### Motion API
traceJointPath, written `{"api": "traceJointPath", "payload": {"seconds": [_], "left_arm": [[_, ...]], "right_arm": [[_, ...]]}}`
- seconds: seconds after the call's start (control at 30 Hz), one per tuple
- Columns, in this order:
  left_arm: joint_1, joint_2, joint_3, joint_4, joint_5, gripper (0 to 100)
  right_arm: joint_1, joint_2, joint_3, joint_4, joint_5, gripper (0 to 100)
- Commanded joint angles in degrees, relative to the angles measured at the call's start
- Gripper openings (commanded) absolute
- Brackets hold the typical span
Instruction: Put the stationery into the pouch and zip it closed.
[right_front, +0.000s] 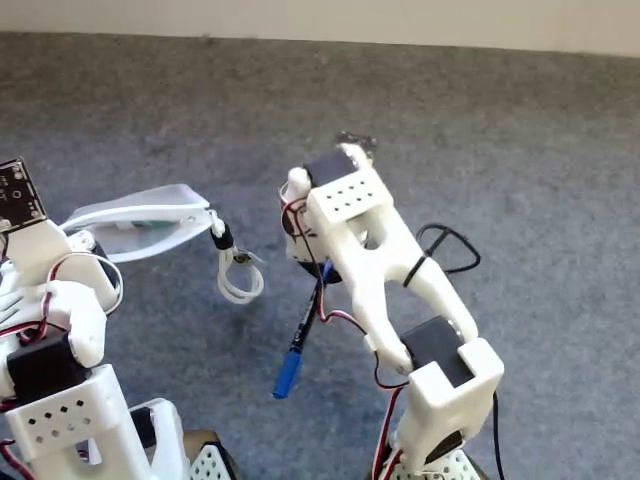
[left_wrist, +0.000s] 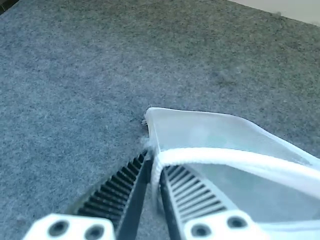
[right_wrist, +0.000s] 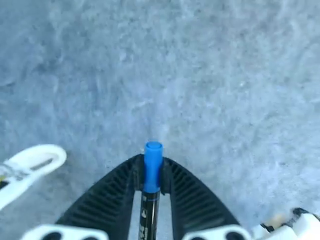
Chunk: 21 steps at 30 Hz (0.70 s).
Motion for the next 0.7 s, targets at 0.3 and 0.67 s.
{"api": "traceJointPath", "payload": {"seconds": [0.3, 0.67], "left_arm": [[0.7, 0.5, -0.4, -1.4, 0.4, 1], [0.7, 0.5, -0.4, -1.4, 0.4, 1]], "right_arm": [[0.5, -11.6, -2.3, 3.5, 1.1, 0.5], [0.5, -33.5, 17.5, -10.7, 2.5, 0.5]]}}
